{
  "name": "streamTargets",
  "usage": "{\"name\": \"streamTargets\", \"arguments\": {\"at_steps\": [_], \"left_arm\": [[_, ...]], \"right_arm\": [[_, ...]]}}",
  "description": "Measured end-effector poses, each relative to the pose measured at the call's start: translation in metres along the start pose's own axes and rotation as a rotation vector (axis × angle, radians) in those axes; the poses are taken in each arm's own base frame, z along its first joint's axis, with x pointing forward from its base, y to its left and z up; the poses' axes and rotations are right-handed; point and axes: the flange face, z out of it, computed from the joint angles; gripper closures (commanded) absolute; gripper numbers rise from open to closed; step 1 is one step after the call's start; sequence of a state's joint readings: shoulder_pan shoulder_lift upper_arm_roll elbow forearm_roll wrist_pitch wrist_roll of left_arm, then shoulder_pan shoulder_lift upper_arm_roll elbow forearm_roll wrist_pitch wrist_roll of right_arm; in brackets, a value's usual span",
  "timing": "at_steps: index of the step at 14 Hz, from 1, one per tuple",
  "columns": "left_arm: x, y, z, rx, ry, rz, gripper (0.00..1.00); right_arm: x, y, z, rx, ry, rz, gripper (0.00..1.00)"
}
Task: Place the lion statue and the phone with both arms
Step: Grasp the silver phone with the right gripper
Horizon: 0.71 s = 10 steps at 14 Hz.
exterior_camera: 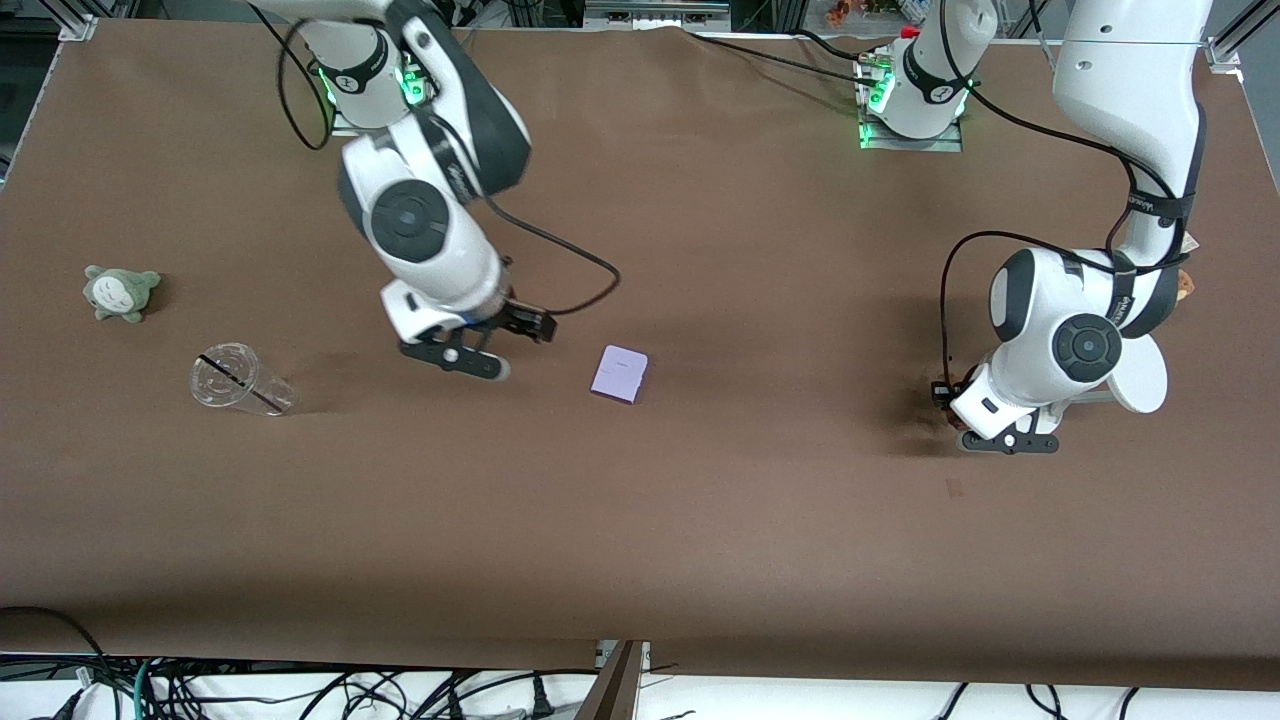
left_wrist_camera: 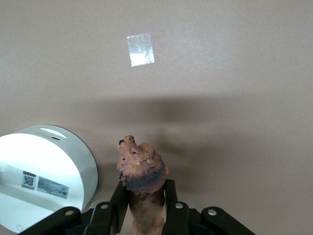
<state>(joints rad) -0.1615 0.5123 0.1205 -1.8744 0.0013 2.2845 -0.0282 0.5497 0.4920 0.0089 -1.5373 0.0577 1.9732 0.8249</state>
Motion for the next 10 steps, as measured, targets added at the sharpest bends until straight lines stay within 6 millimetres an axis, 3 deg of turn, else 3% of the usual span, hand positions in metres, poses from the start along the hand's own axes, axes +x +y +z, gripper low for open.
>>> {"name": "streamTargets", "arguments": {"at_steps": [4, 10], "left_arm": [[-0.003, -0.004, 0.005, 0.001, -0.011, -0.006, 1.0], [-0.004, -0.006, 0.012, 0.003, -0.011, -0.008, 0.96]], "right_arm": [[0.0, -0.038, 0.05, 0.005, 0.007, 0.017, 0.0], [0.002, -0.061, 0.102, 0.062, 0.057, 0.032, 0.0]]}}
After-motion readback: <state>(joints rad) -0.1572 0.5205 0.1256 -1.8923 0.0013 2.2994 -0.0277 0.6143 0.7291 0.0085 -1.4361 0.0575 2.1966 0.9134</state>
